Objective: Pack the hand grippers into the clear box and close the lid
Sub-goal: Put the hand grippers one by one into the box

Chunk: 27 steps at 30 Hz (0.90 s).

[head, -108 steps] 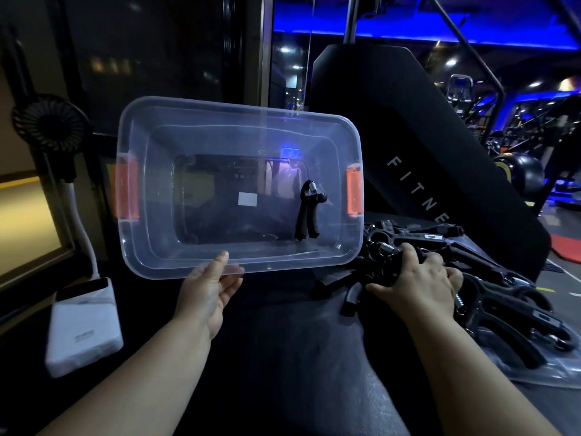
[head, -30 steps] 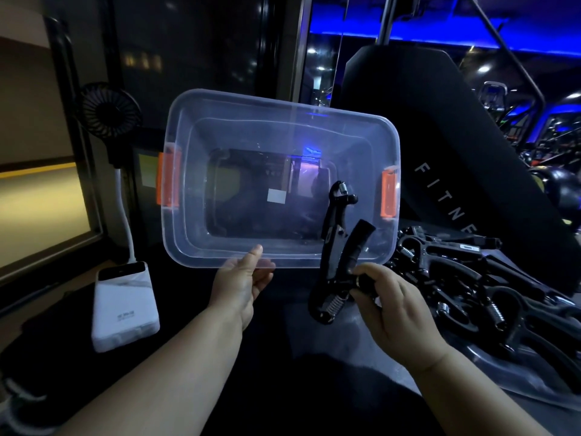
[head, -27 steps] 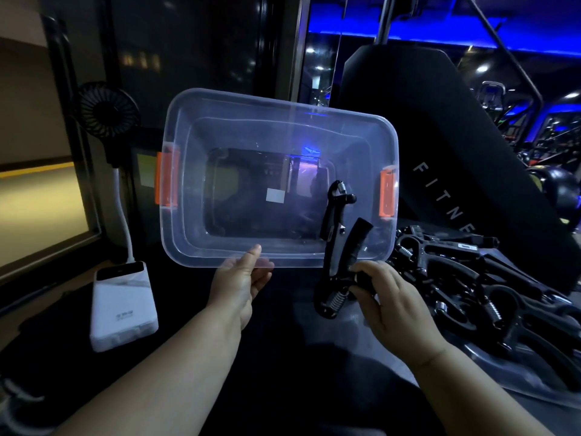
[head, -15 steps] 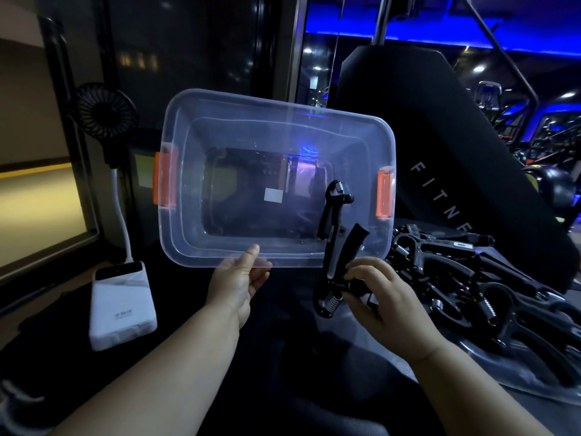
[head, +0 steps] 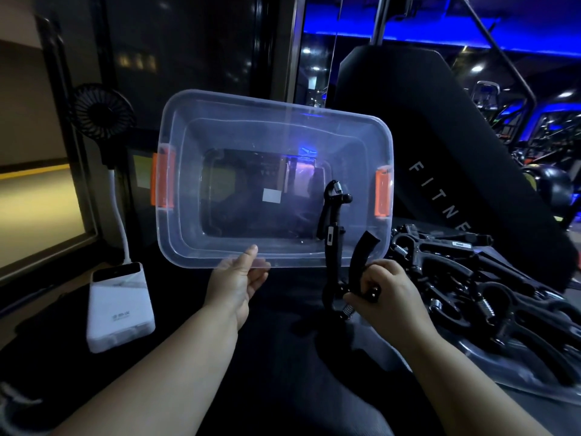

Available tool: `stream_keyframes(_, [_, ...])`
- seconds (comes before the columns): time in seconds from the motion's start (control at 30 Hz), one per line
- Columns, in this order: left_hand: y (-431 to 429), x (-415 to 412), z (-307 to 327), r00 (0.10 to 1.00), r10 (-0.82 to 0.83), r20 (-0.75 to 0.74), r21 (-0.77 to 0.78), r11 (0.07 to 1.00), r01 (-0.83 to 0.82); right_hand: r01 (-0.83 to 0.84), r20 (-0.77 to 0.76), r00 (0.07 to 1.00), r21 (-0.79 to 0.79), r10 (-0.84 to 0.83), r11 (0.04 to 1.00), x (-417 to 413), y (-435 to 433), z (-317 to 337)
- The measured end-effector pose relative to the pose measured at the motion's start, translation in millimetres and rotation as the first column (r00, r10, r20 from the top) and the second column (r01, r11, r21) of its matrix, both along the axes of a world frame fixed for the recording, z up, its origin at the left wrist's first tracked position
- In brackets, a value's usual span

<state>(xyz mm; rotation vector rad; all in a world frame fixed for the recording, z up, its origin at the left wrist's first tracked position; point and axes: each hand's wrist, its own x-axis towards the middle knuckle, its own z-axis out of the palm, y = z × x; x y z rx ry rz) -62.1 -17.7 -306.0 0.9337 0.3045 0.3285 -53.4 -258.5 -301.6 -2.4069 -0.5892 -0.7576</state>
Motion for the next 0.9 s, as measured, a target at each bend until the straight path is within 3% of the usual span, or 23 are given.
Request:
stream_keyframes(0.27, [0, -1, 1, 1.000, 0.001, 0.001, -0.009, 1.000, -0.001, -0.032, -0.147, 0.989, -0.023, 0.028, 0.999, -14, 11, 12])
stream_keyframes(0.5, [2, 1, 0, 1.000, -0.001, -0.013, -0.004, 1.000, 0.000, -0.072, -0.106, 0.989, 0.233, 0.099, 0.970, -11, 26, 51])
stream_keyframes(0.9, [4, 2, 1, 1.000, -0.025, -0.017, -0.054, 0.998, 0.024, 0.116, -0.266, 0.956, -0.044, -0.124, 0.992, 90, 63, 72])
